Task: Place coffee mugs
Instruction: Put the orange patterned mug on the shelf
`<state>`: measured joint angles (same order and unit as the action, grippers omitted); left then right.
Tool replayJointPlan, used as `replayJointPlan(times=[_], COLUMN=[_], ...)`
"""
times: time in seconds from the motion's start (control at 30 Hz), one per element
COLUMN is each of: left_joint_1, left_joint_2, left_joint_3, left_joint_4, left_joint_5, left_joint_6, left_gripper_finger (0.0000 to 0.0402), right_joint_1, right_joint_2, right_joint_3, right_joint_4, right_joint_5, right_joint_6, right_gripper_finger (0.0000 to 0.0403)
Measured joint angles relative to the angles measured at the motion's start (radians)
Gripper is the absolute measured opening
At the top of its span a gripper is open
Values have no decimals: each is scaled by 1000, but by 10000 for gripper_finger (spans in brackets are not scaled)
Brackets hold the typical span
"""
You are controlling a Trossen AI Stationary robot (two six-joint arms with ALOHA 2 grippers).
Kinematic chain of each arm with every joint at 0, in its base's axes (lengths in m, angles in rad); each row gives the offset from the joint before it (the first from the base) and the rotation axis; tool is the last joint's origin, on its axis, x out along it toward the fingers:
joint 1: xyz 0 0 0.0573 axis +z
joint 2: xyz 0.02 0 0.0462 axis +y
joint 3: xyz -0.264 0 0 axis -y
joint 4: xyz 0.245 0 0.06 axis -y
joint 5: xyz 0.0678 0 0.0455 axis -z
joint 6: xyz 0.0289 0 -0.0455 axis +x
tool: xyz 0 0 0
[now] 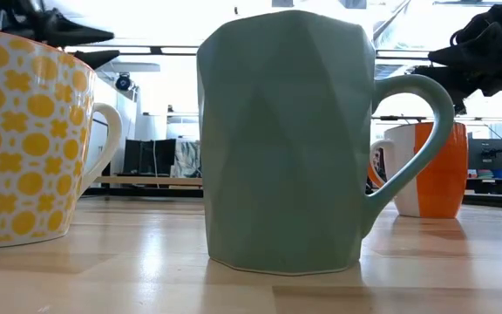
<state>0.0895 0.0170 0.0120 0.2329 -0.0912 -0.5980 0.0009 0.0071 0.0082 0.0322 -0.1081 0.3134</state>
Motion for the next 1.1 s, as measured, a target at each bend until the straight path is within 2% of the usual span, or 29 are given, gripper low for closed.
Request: replayJointPlan(times=[0.13,0.27,0.37,0.53,0.73,0.9,1.1], left_joint_1=[0,0,0,0,-1,-1,-1], left_joint_2=[0,0,0,1,65,257,542], left_joint_3=[0,0,1,16,89,262,455], left_joint_4=[181,379,481,497,396,182,66], left_joint_5=[-180,-356,-417,-405,-300,-231,-183], left_joint_6=[24,143,230,269,216,165,278], left_gripper_finger=[104,104,104,104,104,104,104], right_joint_1=[0,0,0,0,0,0,0], right_joint_2=[0,0,0,0,0,0,0], right_joint_3=[0,0,0,0,0,0,0], right_joint_4=[0,0,0,0,0,0,0], right_joint_5=[0,0,0,0,0,0,25], right_joint_6=[0,0,0,0,0,0,-50], right_gripper_finger=[114,114,114,114,114,114,114])
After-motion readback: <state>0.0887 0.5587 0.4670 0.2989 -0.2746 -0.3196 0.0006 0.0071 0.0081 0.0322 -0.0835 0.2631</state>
